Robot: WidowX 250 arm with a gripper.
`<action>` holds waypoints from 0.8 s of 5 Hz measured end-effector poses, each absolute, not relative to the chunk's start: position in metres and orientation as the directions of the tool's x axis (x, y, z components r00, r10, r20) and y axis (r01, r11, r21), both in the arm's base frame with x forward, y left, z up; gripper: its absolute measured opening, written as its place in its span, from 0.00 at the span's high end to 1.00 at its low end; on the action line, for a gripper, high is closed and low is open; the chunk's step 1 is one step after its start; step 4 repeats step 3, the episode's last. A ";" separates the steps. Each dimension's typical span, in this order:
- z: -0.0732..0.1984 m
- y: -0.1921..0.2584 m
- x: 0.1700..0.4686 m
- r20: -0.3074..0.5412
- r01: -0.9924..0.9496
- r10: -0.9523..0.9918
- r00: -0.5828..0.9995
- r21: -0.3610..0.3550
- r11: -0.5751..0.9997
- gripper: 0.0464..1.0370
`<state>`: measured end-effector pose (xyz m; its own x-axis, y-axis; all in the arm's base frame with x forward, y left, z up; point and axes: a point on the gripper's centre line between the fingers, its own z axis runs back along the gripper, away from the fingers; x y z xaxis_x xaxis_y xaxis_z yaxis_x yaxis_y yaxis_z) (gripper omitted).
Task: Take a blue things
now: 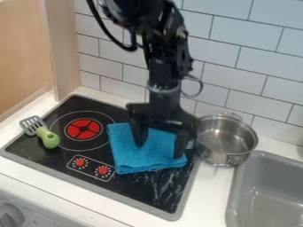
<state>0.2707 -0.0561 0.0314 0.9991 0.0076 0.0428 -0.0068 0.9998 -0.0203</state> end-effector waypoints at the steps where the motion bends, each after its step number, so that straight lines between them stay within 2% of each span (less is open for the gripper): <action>1: 0.047 -0.049 0.267 0.051 -0.016 0.015 0.999 0.021 1.000 0.04; 2: 0.071 -0.051 0.269 0.073 0.014 -0.020 0.997 0.075 0.997 0.04; 3: 0.083 -0.050 0.268 0.079 0.017 -0.026 0.997 0.108 0.994 0.04; 4: 0.083 -0.050 0.268 0.079 0.017 -0.026 0.997 0.108 0.994 0.04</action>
